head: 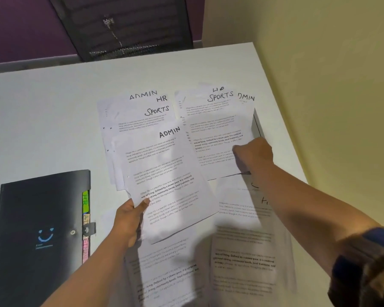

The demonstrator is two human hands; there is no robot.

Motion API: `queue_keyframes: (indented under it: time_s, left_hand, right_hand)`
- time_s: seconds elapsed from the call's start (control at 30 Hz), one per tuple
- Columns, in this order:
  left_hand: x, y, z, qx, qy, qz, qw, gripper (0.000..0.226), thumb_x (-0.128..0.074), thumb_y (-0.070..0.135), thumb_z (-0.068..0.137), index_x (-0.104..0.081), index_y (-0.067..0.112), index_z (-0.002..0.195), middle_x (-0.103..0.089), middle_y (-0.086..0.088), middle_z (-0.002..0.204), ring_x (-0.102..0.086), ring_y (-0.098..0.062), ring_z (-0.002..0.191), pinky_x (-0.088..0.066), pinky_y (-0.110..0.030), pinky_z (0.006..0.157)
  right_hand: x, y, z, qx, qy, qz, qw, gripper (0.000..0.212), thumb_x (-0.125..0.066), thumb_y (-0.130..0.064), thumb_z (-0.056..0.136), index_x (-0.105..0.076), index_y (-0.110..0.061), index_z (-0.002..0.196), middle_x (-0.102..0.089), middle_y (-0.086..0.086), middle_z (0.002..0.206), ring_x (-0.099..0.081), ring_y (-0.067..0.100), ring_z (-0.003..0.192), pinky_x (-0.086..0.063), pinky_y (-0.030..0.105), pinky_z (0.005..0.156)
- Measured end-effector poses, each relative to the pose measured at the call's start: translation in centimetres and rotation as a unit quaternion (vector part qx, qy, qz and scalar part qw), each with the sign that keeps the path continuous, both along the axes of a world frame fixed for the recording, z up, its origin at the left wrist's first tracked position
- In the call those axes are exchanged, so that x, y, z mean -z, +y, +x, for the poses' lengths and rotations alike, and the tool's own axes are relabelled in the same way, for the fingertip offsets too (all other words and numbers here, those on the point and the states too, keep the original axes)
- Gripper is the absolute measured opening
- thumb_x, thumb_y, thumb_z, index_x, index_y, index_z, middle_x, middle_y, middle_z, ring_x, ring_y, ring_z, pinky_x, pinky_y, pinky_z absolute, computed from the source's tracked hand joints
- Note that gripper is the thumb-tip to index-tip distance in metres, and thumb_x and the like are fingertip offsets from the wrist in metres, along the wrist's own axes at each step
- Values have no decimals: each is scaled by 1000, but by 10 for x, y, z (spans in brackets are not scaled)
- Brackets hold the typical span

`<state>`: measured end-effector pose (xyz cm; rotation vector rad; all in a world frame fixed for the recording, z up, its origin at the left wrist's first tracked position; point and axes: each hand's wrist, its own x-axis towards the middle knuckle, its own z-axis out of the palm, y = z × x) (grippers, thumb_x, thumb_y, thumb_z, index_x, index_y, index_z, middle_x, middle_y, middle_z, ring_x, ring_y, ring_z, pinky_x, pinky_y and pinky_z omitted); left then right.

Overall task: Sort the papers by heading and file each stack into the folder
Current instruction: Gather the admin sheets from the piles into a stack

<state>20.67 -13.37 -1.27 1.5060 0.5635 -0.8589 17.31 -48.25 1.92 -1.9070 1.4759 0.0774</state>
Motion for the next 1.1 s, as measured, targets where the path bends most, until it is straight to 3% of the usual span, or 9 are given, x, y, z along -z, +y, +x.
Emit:
queue_keyframes:
  time_s: [0.27, 0.3, 0.4, 0.47, 0.53, 0.7, 0.9, 1.03, 1.1]
  left_hand:
    - [8, 0, -3, 2, -10, -25, 1000, 15, -60, 9, 95, -66, 9, 108, -63, -11, 45, -40, -2, 28, -41, -13, 37]
    - [10, 1, -3, -2, -10, -43, 999, 15, -64, 15, 92, -67, 11, 106, -57, -29, 66, -39, -4, 31, -41, -14, 41]
    - [19, 9, -1, 4, -20, -59, 998, 56, -87, 45, 65, -73, 19, 112, -54, -6, 80, -41, -16, 64, -41, -29, 66]
    - [19, 11, 0, -7, -9, -43, 999, 34, -79, 36, 79, -74, 20, 109, -48, -6, 55, -32, -11, 46, -36, -19, 52]
    - [18, 8, 1, -11, 0, -36, 999, 17, -71, 24, 88, -74, 18, 103, -39, -2, 42, -21, -10, 35, -28, -12, 43]
    - [29, 16, 2, -9, -16, -73, 997, 50, -86, 43, 63, -75, 25, 108, -56, -14, 97, -39, -21, 75, -39, -34, 70]
    - [51, 23, 3, -6, -13, -83, 996, 71, -92, 55, 50, -74, 25, 111, -52, -13, 110, -36, -27, 99, -29, -47, 82]
    - [19, 8, 1, 2, -7, -64, 998, 28, -79, 32, 80, -73, 15, 101, -63, -7, 61, -48, -12, 47, -46, -21, 54]
    - [18, 6, 2, -3, -6, -34, 999, 18, -68, 20, 90, -69, 7, 102, -47, 4, 38, -28, -7, 28, -26, -11, 34]
  right_hand:
    - [-1, -3, 16, 23, 12, 67, 997, 24, -78, -14, 76, -55, -10, 74, -62, 4, 68, -53, 17, 49, -37, 14, 35]
    - [-3, -5, 17, 32, 16, 82, 996, 25, -79, -12, 75, -55, -9, 72, -61, 5, 66, -55, 18, 48, -44, 17, 36]
    - [-3, -7, 19, 68, 4, 112, 991, 20, -78, -9, 70, -60, -6, 79, -64, 6, 68, -62, 21, 57, -62, 40, 63]
    - [-3, -9, 19, 95, -34, 118, 988, 13, -72, -12, 69, -63, -9, 77, -66, 4, 70, -66, 21, 63, -61, 38, 70]
    - [-3, -12, 19, 123, -80, 138, 980, 6, -66, -12, 70, -60, -10, 70, -67, 6, 71, -64, 22, 64, -56, 31, 66]
    - [2, -21, 14, 131, -113, 150, 973, 21, -71, -2, 73, -55, -12, 64, -66, 12, 78, -57, 23, 62, -56, 34, 63]
    - [0, -22, 12, 76, -132, 45, 987, 32, -73, -33, 83, -58, -8, 69, -66, 8, 74, -60, 24, 64, -53, 29, 60]
    - [-12, -28, 12, 42, -120, -19, 992, 38, -55, -26, 94, -48, -20, 57, -53, -2, 61, -52, 23, 61, -35, 24, 50]
    - [-23, -35, 9, 24, -96, -72, 992, 37, -53, -16, 89, -43, -18, 53, -47, -2, 55, -47, 23, 57, -29, 24, 48]
